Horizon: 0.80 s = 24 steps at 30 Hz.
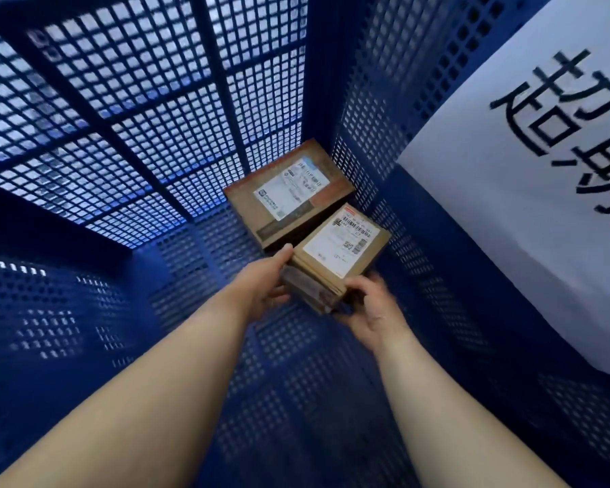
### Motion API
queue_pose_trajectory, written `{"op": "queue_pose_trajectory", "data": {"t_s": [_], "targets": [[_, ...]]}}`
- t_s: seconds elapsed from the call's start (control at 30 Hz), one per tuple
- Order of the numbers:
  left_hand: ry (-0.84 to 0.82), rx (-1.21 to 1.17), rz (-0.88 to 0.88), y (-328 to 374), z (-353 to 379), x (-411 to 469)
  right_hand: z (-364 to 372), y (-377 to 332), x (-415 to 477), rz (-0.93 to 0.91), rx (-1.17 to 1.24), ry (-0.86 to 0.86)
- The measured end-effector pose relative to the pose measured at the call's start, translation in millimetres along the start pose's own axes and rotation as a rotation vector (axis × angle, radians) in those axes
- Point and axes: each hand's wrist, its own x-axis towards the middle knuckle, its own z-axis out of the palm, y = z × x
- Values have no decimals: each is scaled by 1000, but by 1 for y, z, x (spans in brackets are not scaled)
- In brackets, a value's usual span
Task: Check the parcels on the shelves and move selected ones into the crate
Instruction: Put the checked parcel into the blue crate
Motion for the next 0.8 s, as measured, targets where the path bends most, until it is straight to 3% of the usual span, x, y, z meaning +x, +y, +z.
{"op": "queue_pose_trajectory", "data": {"t_s": [0.4, 0.8], "targets": [[22, 44, 135, -17, 14, 65, 17, 21, 43, 39, -218, 57], [105, 136, 145, 8, 5, -25, 41, -27, -36, -45, -521, 58]]}}
